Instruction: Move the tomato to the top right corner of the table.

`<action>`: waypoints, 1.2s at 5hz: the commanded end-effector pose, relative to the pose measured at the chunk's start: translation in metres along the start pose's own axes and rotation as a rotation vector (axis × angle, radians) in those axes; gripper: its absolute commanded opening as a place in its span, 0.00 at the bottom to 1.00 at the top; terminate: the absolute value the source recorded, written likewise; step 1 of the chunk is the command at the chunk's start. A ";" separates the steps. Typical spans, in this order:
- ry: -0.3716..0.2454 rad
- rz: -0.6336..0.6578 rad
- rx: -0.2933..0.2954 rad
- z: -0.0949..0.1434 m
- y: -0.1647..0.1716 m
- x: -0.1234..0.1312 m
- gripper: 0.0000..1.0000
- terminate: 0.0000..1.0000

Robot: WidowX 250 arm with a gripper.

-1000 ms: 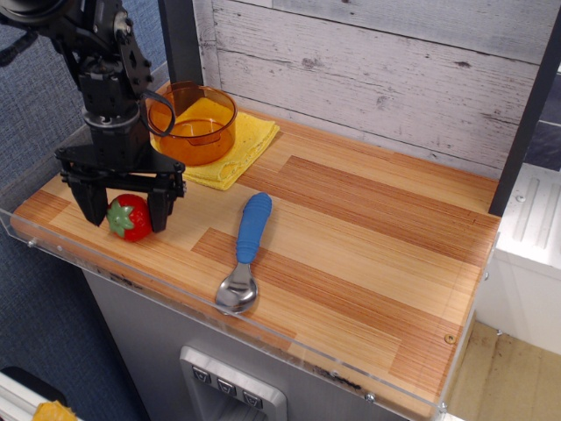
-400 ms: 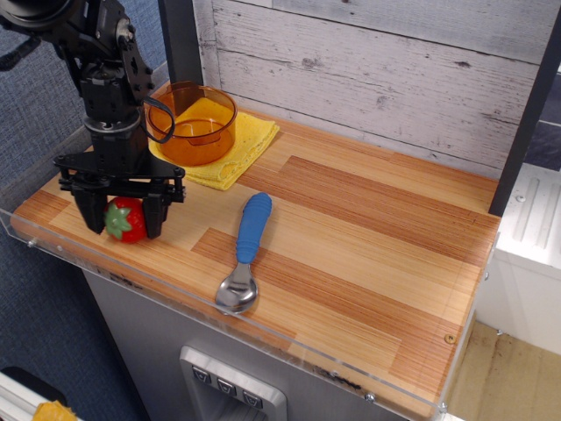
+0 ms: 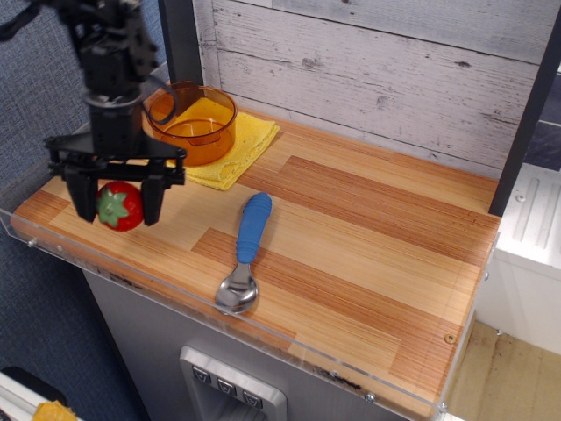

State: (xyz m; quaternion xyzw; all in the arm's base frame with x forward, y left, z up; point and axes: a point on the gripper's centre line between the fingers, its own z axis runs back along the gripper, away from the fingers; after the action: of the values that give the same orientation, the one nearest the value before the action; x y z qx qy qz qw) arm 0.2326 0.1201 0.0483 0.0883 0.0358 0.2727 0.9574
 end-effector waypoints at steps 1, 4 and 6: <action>-0.106 -0.004 -0.087 0.029 -0.010 -0.004 0.00 0.00; -0.154 -0.136 -0.191 0.049 -0.075 -0.008 0.00 0.00; -0.189 -0.240 -0.263 0.051 -0.131 -0.003 0.00 0.00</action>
State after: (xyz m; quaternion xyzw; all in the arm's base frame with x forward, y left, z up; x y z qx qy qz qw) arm 0.3042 0.0016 0.0602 -0.0167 -0.0604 0.1513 0.9865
